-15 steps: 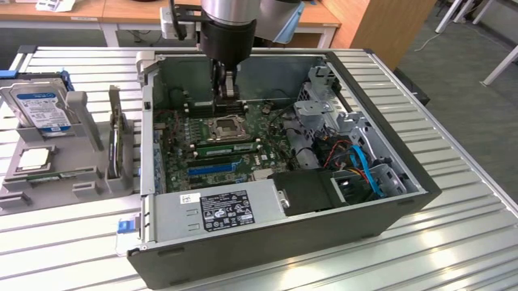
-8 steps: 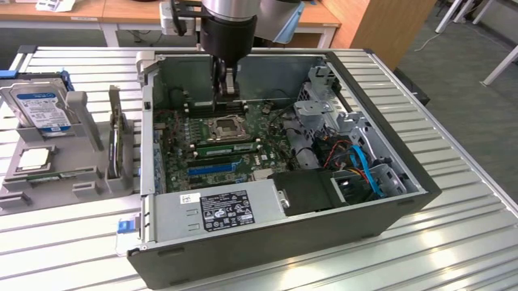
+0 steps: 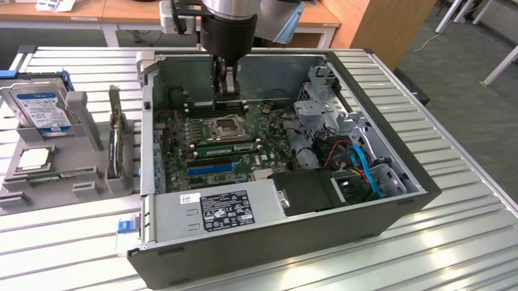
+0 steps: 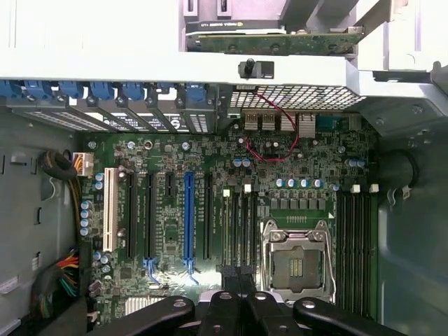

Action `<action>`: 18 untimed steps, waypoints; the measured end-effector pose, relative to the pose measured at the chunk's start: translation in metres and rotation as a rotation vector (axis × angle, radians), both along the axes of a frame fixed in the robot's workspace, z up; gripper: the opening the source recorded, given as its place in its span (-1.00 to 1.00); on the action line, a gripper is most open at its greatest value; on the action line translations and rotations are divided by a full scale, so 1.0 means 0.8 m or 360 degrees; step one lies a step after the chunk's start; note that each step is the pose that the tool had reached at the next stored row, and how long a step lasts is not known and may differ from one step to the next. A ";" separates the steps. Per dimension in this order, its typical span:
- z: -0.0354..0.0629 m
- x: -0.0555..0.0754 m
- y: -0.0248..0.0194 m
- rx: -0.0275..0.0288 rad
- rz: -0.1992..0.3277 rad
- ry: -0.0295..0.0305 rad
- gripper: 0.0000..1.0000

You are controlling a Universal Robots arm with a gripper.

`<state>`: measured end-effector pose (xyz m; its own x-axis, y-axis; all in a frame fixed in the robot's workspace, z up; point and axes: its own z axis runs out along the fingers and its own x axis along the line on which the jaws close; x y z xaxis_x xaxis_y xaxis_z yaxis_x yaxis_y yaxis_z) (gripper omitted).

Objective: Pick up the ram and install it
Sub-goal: 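Press down the ram until it locks into place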

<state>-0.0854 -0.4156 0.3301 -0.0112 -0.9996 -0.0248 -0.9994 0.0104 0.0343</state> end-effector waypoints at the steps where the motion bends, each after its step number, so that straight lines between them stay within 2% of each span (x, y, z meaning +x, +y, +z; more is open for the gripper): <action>1: 0.000 0.001 0.0000 -0.00002 0.0000 0.00001 -0.80; 18: 0.000 0.043 -0.0001 0.00002 0.0000 0.00002 -0.80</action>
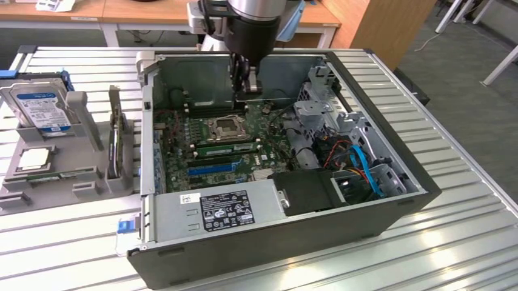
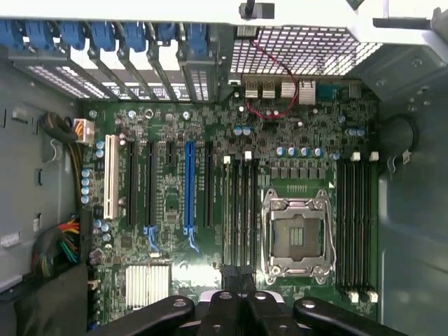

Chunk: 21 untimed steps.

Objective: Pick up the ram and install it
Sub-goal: 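Press down the ram until it locks into place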

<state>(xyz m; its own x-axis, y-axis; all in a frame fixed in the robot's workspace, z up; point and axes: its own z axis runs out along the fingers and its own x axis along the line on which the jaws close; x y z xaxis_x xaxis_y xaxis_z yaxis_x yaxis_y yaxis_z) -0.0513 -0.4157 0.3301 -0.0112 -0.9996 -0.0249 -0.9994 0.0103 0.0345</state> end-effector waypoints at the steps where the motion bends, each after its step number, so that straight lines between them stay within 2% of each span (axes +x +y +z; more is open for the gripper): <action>1: 0.000 0.001 0.0000 0.00000 0.0000 0.00000 -0.80; 16: 0.000 0.001 0.0001 0.00000 -0.0001 0.00000 -0.80; 21: 0.000 0.001 0.0001 0.00002 -0.0060 -0.00001 -0.80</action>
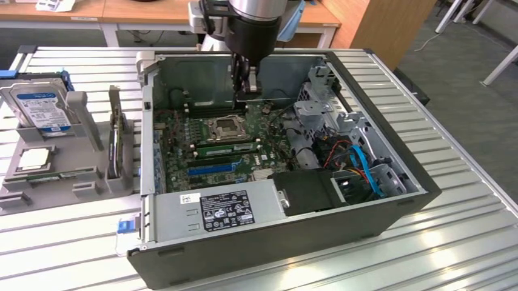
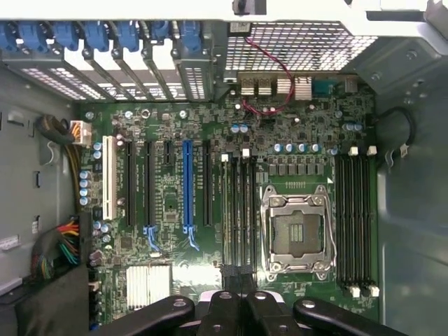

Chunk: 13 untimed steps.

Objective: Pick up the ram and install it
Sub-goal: 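Press down the ram until it locks into place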

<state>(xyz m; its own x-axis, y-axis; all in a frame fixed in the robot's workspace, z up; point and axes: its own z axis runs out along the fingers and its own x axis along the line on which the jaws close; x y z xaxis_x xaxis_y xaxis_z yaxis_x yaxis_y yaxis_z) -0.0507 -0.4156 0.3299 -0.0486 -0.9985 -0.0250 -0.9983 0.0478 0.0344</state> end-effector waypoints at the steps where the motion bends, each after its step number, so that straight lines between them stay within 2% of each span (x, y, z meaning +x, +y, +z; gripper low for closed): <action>1: 0.000 0.000 0.0000 -0.00002 -0.0018 0.00001 -0.80; 13: 0.000 0.000 0.0000 -0.00002 -0.0250 0.00001 -0.80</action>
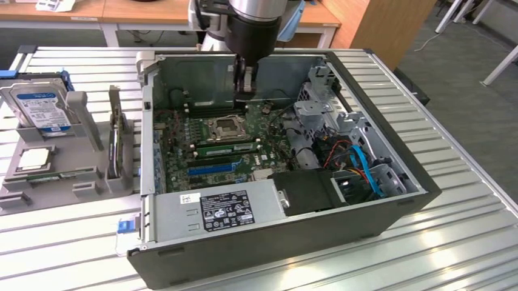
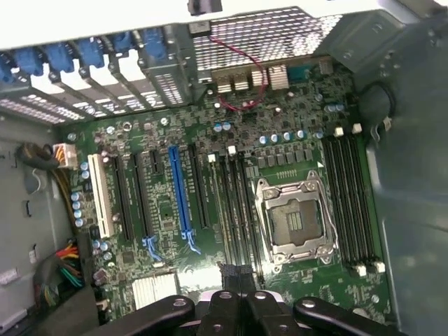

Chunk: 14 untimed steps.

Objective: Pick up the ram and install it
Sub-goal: 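Press down the ram until it locks into place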

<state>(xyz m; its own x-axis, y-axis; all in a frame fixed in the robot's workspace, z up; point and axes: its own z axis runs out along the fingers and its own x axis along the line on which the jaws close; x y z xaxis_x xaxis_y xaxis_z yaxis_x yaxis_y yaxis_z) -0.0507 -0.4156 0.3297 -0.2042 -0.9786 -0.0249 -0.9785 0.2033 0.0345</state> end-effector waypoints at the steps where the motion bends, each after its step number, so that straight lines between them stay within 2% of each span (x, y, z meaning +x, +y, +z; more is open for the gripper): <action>1: 0.000 0.000 0.0000 0.00000 -0.0022 0.00000 -0.80; 14: -0.001 0.000 0.0000 0.00000 -0.0332 0.00000 -0.80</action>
<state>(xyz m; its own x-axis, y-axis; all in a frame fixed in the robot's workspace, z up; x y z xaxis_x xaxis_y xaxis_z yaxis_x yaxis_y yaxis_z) -0.0507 -0.4156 0.3291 -0.4025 -0.9151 -0.0249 -0.9152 0.4016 0.0345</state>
